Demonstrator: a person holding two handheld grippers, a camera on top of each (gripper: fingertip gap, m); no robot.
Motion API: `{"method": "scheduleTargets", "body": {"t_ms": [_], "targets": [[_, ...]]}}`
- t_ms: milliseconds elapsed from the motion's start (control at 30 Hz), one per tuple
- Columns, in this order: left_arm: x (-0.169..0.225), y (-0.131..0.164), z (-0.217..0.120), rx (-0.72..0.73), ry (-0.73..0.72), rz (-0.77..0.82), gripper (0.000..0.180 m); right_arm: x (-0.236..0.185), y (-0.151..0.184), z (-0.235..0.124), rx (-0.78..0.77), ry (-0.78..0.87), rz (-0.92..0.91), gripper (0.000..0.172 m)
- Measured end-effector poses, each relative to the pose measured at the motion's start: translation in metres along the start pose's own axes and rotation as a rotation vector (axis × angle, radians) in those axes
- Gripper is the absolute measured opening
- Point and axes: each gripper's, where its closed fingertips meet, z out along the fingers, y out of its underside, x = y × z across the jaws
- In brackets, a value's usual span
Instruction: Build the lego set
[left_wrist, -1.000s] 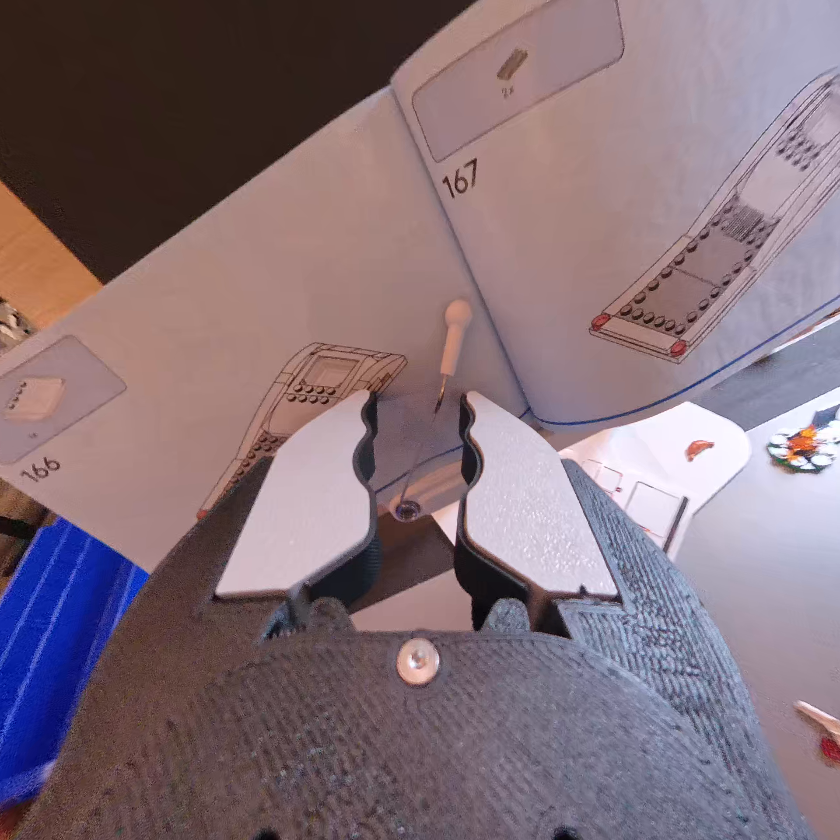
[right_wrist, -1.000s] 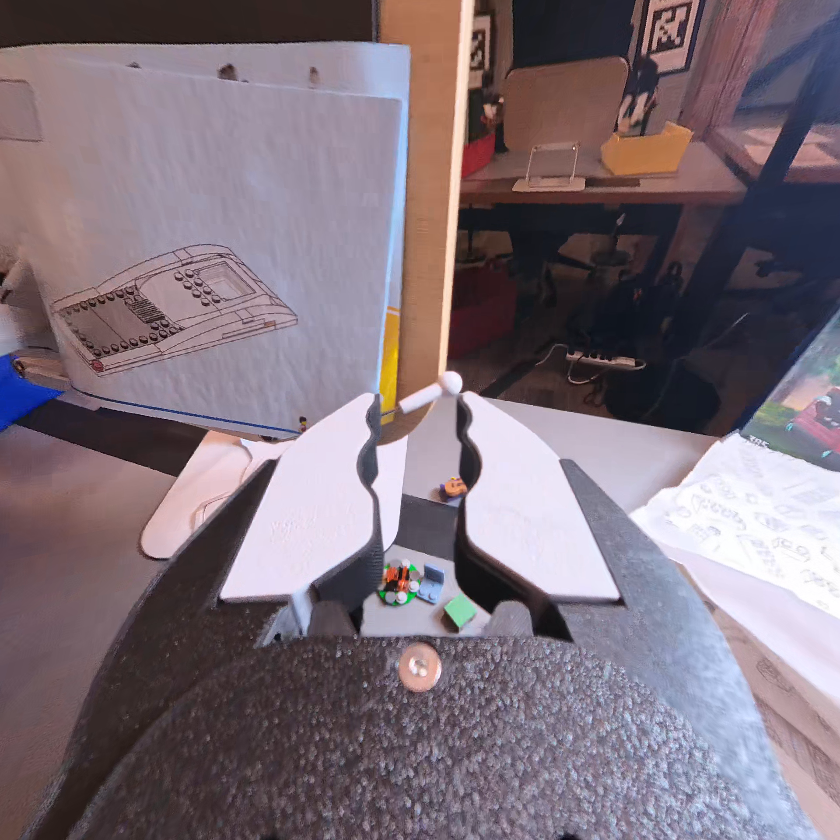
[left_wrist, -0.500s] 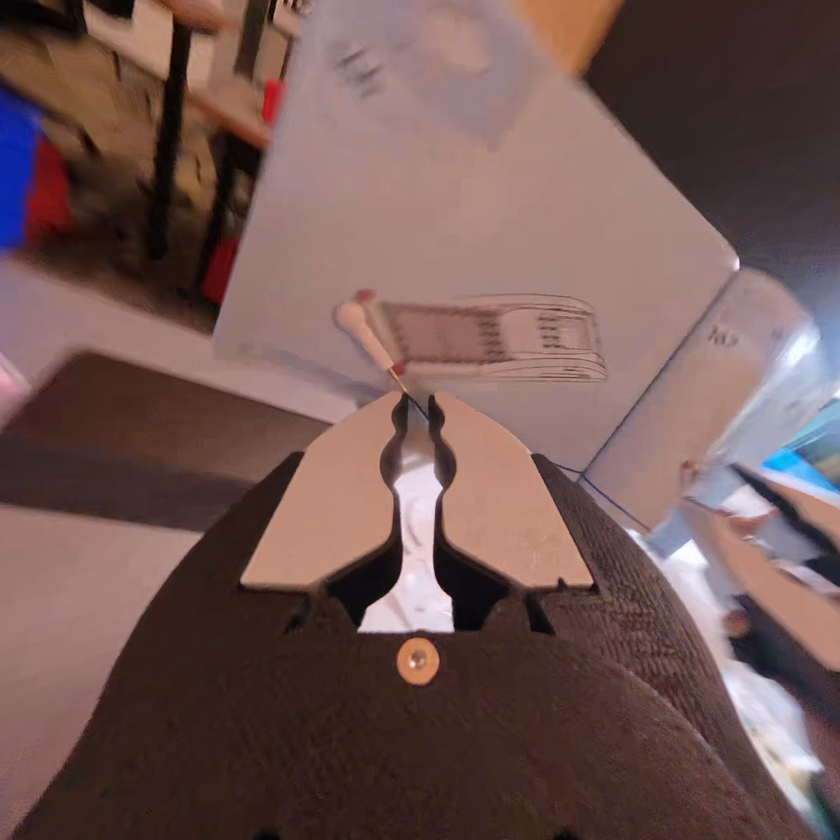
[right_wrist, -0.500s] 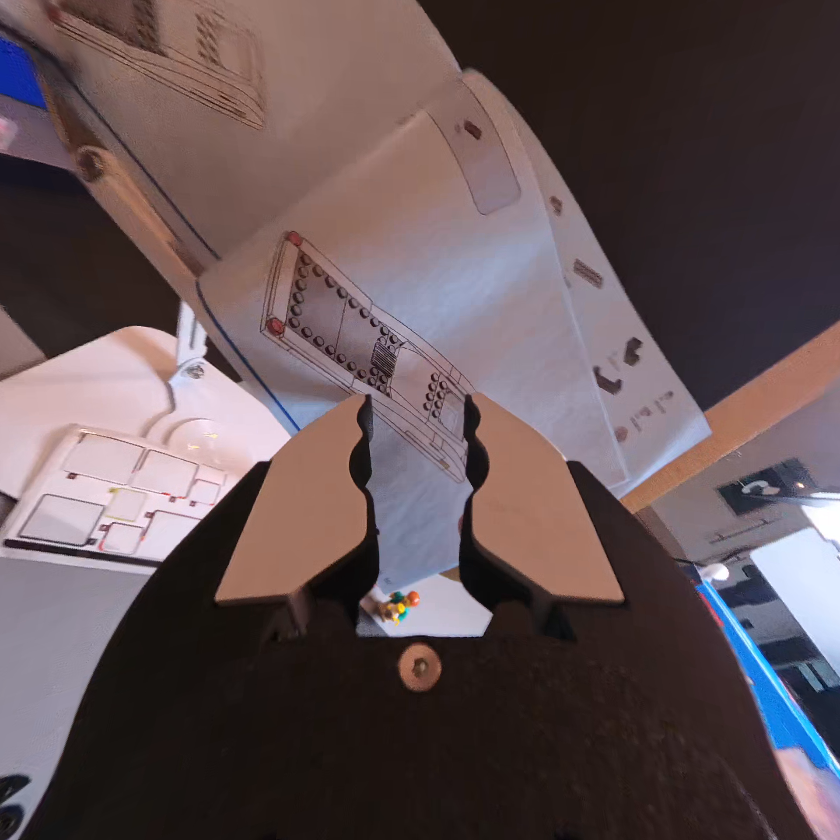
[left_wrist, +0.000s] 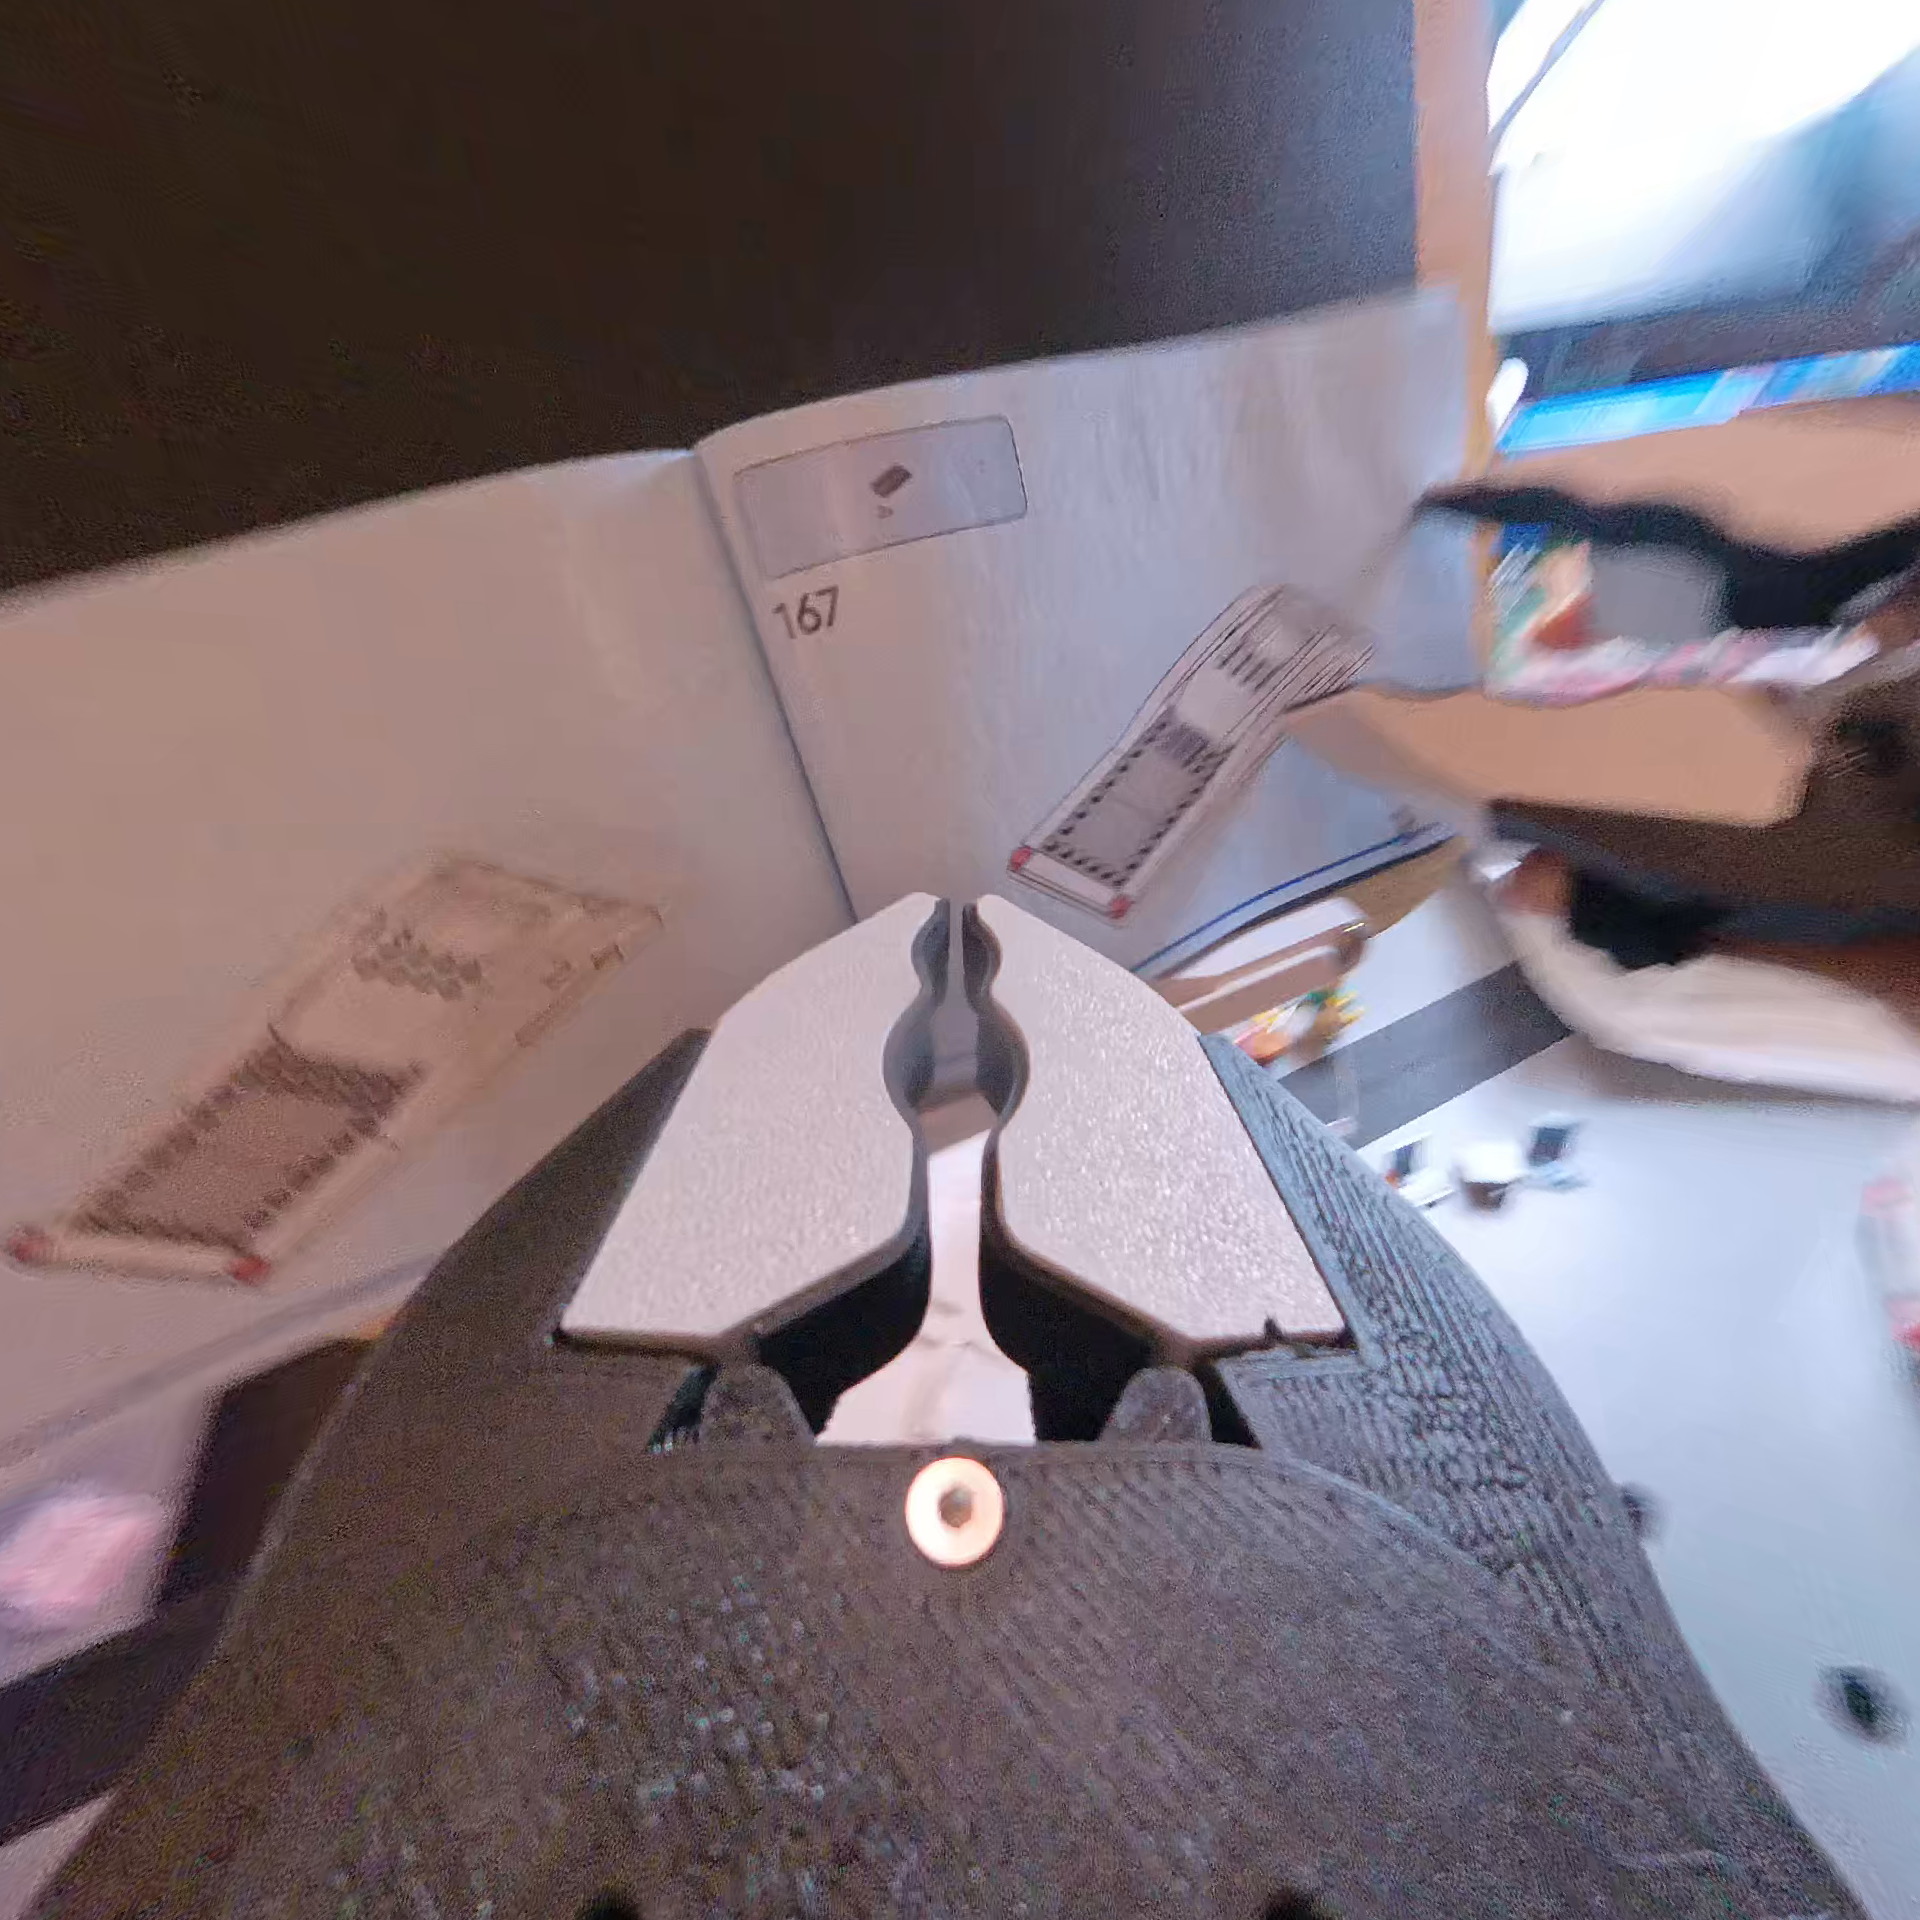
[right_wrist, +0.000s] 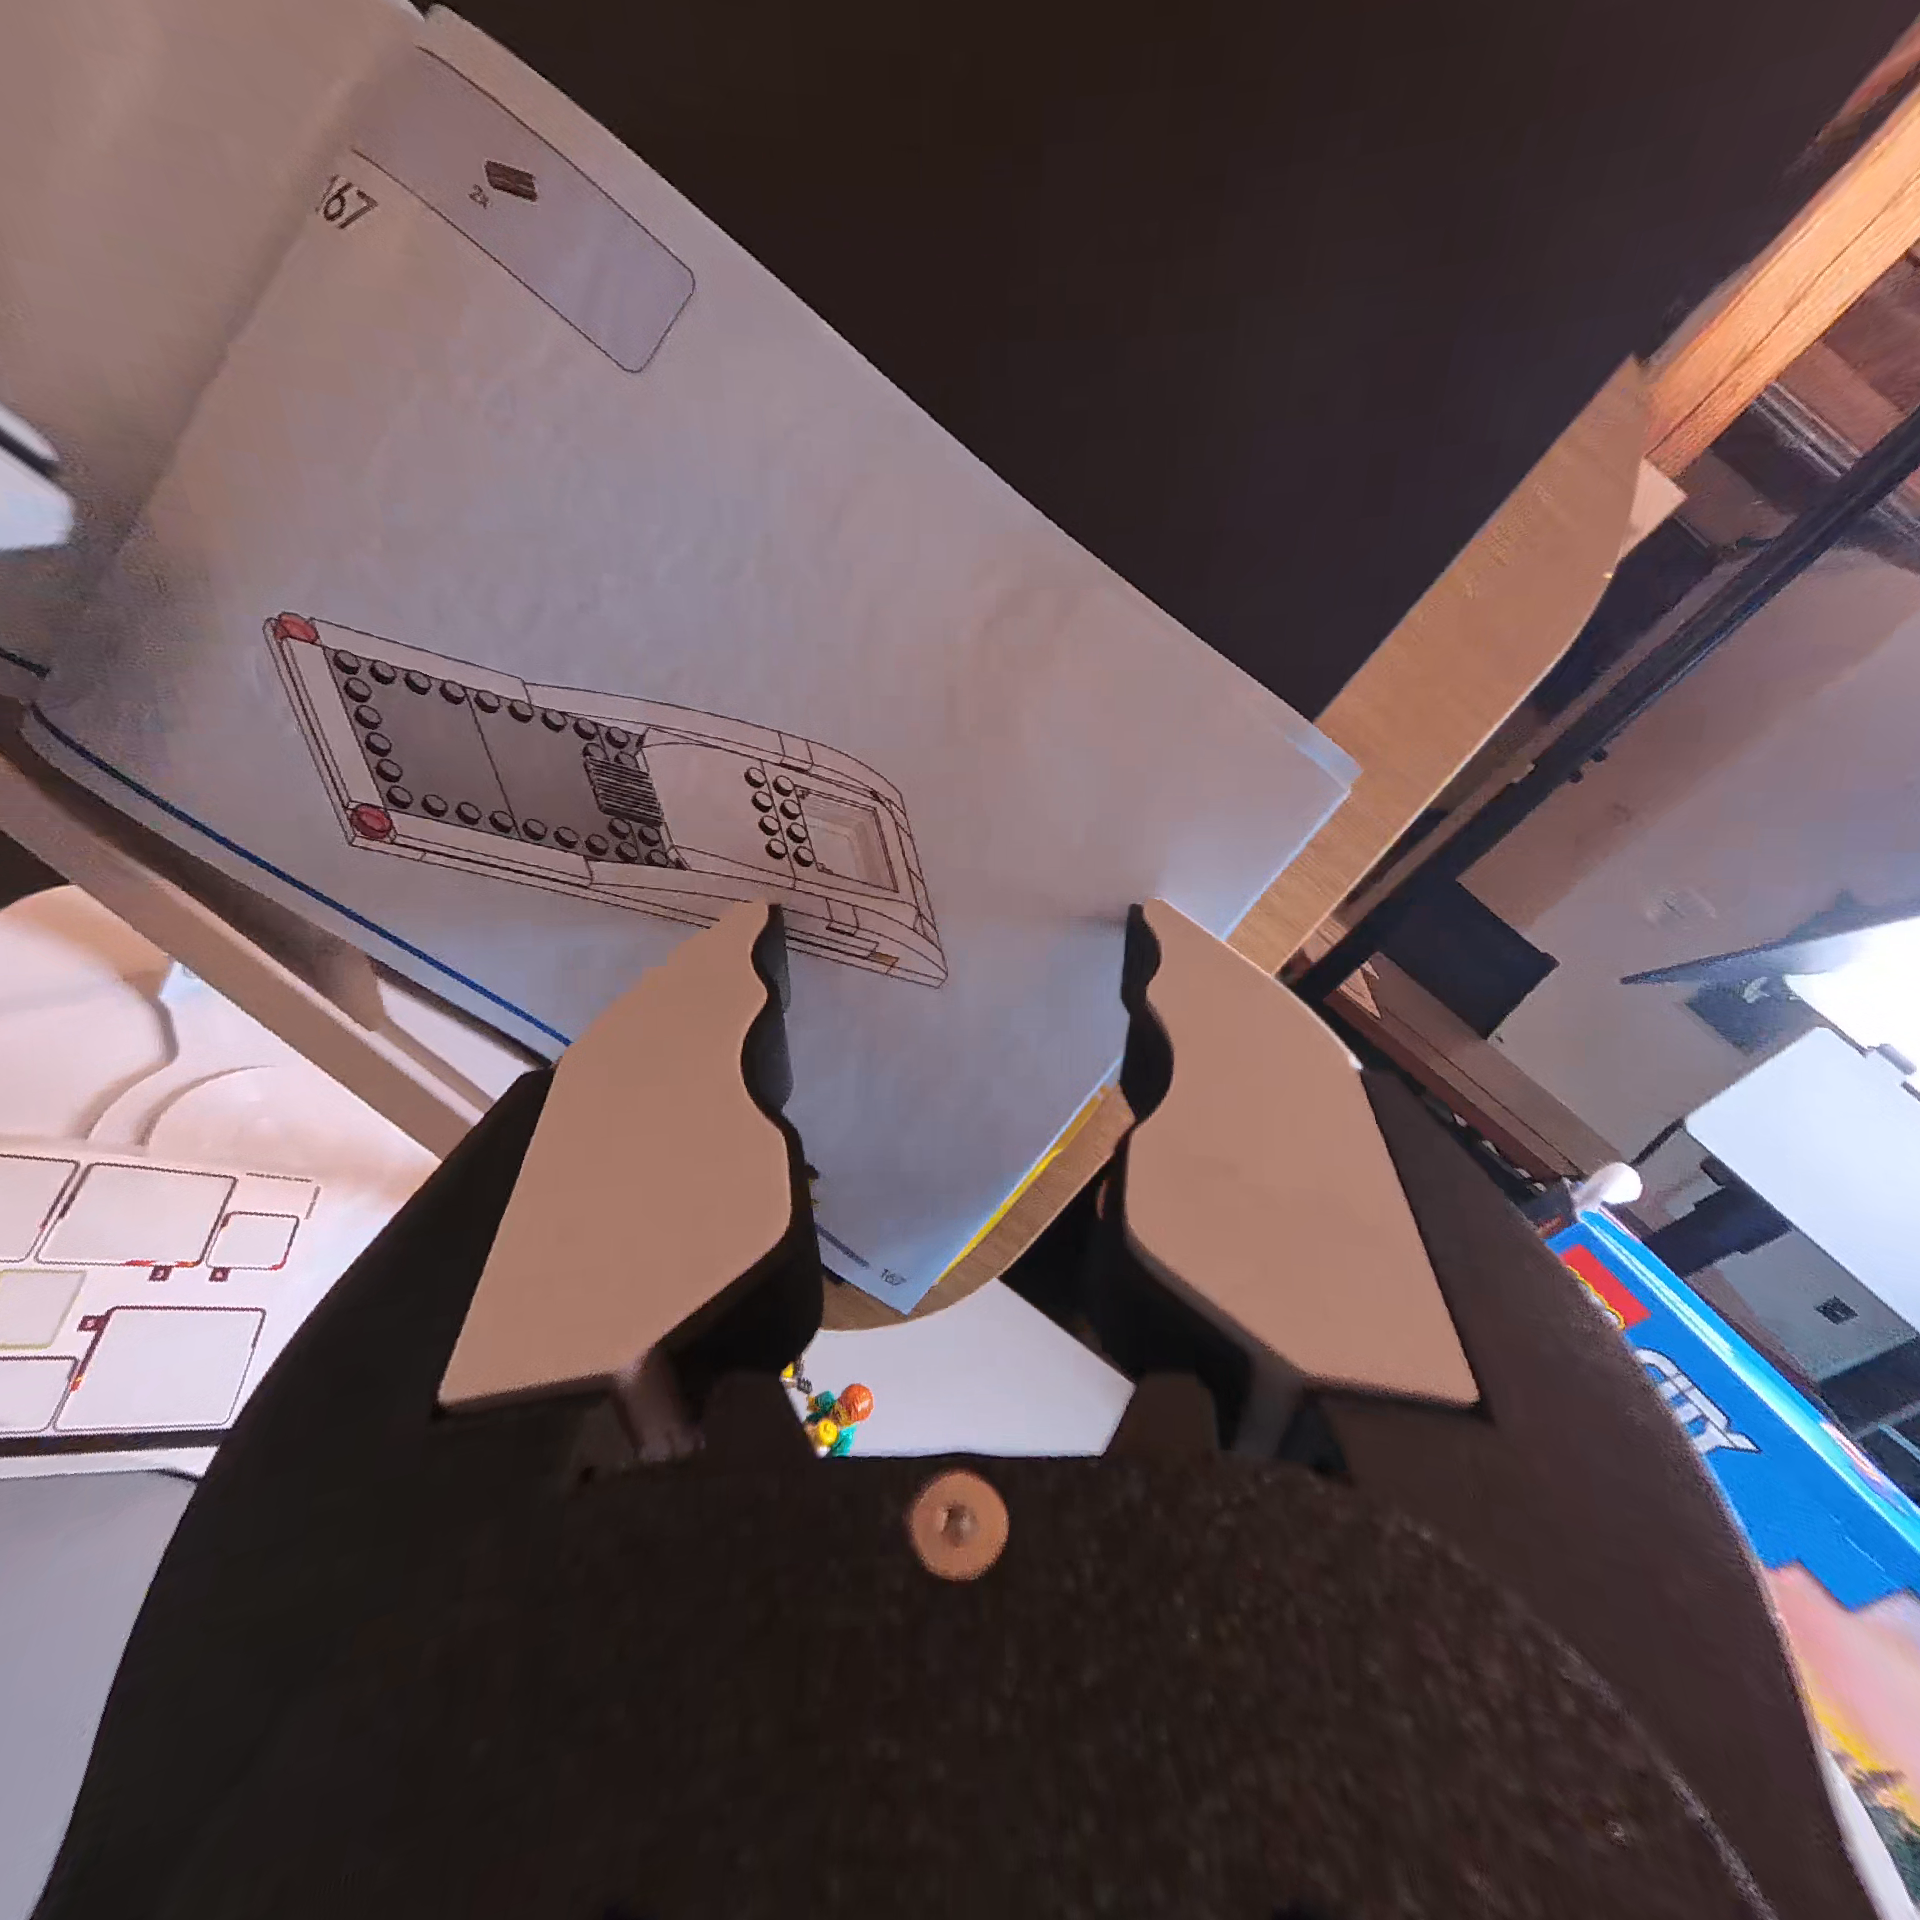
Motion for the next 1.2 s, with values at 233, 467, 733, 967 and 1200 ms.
{"method": "scheduleTargets", "body": {"t_ms": [233, 467, 733, 967, 1200], "targets": [[-0.003, 0.011, 0.029, -0.168, -0.084, 0.243, 0.0, 0.011, -0.011, 0.005, 0.044, -0.053, -0.095, 0.086], [0.001, 0.017, 0.031, -0.147, -0.06, 0.214, 0.0, 0.017, -0.015, 0.013, 0.032, 0.002, -0.095, 0.091], [0.002, 0.02, 0.03, -0.146, -0.028, 0.204, 0.0, 0.011, -0.016, 0.011, 0.047, 0.001, -0.079, 0.076], [0.002, 0.022, 0.031, -0.149, -0.015, 0.198, 0.0, 0.011, -0.022, -0.012, 0.139, 0.089, -0.142, 0.057], [0.005, 0.021, 0.032, -0.148, -0.006, 0.189, 0.0, 0.003, -0.011, -0.027, 0.163, 0.13, -0.299, 0.048]]}}
